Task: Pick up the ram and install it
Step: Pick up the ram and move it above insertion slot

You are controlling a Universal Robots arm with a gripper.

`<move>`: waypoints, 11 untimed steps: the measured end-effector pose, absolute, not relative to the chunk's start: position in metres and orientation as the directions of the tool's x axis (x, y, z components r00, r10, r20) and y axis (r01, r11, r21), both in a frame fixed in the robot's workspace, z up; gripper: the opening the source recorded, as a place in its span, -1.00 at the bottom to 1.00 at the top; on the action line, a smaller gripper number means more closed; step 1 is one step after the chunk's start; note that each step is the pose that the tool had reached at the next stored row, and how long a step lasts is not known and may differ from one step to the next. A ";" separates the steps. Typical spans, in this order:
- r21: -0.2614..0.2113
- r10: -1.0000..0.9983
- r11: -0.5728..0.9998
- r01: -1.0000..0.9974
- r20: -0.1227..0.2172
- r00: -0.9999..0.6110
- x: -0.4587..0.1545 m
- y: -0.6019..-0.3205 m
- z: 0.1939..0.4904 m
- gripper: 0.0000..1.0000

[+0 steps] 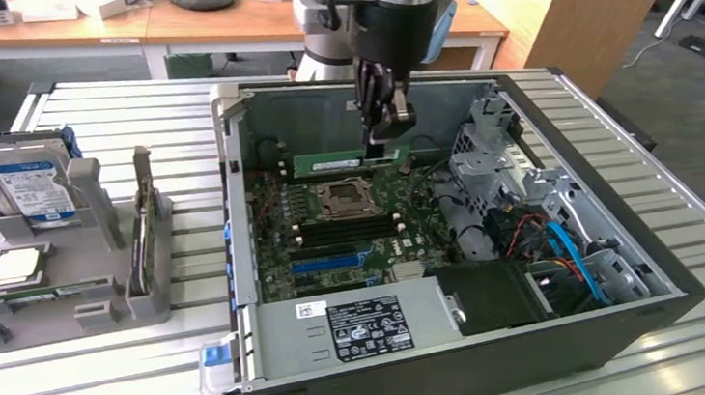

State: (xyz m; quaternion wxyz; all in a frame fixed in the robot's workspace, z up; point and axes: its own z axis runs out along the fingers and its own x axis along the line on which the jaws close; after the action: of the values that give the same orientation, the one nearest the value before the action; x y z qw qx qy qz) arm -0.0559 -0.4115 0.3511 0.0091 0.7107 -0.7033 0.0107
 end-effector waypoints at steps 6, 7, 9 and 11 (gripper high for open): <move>-0.002 -1.000 -0.010 -1.000 0.028 0.010 -0.056 -0.411 0.341 -0.76; -0.002 -1.000 -0.011 -1.000 0.028 0.010 -0.056 -0.411 0.339 -0.76; -0.002 -1.000 -0.010 -1.000 0.028 0.010 -0.056 -0.411 0.336 -0.76; -0.002 -1.000 -0.010 -1.000 0.028 0.010 -0.056 -0.411 0.332 -0.76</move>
State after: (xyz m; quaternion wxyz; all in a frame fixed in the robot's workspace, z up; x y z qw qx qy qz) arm -0.0560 -0.4115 0.3324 0.0090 0.7107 -0.7033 0.0108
